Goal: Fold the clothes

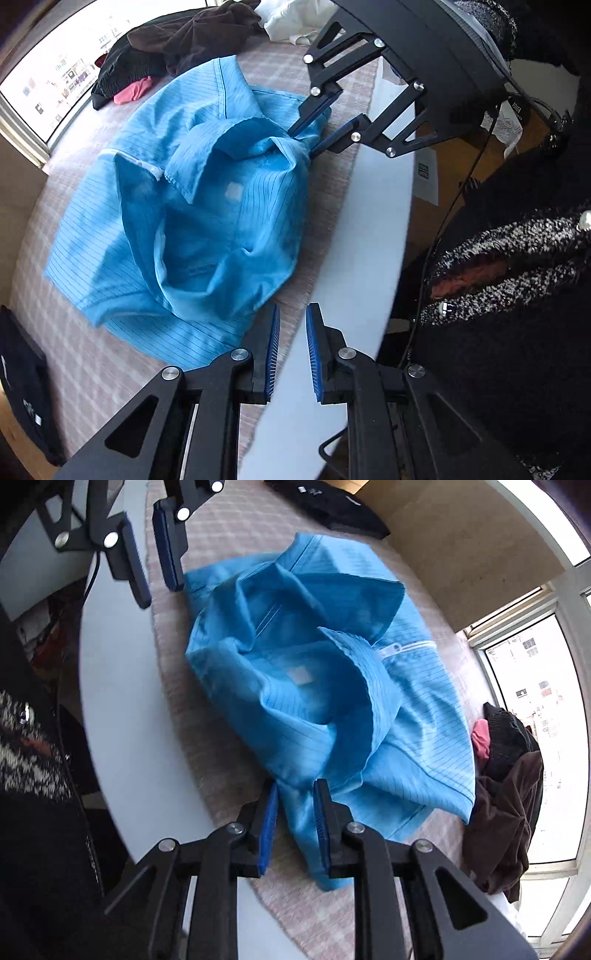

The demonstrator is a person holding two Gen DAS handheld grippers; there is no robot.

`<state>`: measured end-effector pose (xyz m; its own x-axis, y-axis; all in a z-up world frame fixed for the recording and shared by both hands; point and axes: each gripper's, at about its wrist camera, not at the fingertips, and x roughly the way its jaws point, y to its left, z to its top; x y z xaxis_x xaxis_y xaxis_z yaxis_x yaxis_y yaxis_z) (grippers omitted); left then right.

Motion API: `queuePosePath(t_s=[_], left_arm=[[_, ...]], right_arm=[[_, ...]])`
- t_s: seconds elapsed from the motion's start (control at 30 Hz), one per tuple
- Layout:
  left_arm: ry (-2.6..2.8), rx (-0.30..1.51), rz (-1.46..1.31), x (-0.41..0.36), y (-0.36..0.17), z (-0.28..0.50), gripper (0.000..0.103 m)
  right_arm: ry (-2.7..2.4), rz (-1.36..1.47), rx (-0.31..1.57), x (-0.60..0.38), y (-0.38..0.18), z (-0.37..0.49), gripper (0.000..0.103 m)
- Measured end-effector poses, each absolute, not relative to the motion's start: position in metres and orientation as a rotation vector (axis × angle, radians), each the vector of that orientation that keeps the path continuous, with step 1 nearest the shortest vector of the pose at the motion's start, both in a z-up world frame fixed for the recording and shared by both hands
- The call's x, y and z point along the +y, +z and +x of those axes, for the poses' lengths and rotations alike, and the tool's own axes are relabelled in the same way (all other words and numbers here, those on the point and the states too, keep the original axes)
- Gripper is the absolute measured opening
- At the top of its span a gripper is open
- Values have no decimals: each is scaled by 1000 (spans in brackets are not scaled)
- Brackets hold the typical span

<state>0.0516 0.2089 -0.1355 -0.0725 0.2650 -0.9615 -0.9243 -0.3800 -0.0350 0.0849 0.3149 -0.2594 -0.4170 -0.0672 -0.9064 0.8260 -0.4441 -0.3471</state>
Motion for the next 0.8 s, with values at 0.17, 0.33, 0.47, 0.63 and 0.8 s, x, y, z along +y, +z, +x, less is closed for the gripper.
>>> queuePosePath(t_s=[0.17,0.33,0.47,0.63,0.8], left_arm=[[1797,648,-1292,183,-117,34,31],[2047,620,-1215,186,-112,-21,36],[1963,680,-1237,194,-134,-43,41],[1796,637,-1355,208,-163,-59,14],[1694,519,-1410,197,-150,-59,3]], right_arm=[[-2122,1370,531,372,-215,61,42],[-2247,1448,-83,405,-215,26,42],[-2231,1464,-28,384,-240,5,42],[-2135,1508,-100,375,-277,-18,22],[-2023,1489,-306,394,-266,-10,4]])
